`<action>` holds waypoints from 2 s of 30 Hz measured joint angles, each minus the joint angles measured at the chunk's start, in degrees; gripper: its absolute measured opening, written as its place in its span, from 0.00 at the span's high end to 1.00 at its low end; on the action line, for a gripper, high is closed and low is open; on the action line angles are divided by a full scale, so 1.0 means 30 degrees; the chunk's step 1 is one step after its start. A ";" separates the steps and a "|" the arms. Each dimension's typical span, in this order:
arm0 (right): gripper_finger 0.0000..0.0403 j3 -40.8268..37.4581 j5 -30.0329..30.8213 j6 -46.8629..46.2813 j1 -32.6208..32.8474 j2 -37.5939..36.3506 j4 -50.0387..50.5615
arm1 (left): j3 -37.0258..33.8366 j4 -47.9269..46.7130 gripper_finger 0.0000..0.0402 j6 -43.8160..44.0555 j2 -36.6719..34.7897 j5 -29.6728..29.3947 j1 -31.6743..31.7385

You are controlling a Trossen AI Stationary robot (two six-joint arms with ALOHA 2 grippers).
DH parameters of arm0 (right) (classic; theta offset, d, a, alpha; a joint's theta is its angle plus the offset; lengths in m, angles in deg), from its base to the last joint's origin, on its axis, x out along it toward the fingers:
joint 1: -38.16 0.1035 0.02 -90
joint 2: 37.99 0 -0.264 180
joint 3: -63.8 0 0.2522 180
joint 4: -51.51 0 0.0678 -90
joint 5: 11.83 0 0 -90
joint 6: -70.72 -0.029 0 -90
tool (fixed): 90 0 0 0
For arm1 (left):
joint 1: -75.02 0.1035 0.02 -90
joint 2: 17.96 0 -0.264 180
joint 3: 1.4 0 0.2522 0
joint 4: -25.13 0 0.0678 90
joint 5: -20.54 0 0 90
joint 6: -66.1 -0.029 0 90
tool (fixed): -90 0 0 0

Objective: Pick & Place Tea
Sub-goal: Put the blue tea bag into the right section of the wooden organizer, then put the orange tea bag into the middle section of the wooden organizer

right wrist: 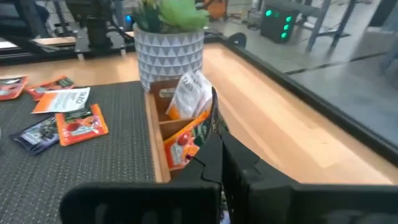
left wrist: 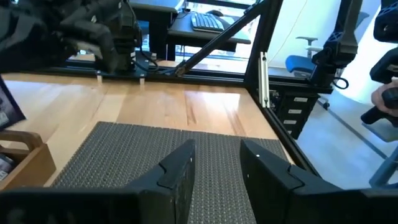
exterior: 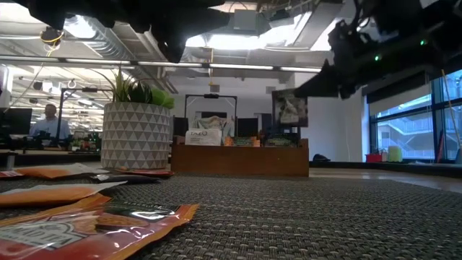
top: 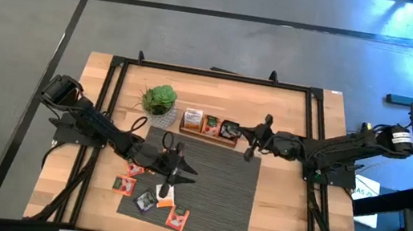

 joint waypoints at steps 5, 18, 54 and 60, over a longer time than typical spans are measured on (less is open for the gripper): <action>0.99 -0.0038 -0.1310 0.0863 -0.0931 0.1548 -0.1311 | 0.0000 0.0036 0.70 -0.0214 0.0000 -0.0021 0.0085; 0.99 0.0021 -0.1171 0.2077 -0.1342 0.4584 -0.2873 | 0.0000 0.0044 0.69 -0.0214 0.0000 0.0001 0.0297; 0.91 0.0028 -0.0145 0.2763 -0.1342 0.5212 -0.1584 | 0.0000 0.0036 0.69 -0.0206 0.0000 0.0037 0.0291; 0.73 0.0028 -0.0035 0.2707 -0.1341 0.5178 -0.1599 | 0.0000 0.0036 0.69 -0.0206 0.0000 0.0044 0.0291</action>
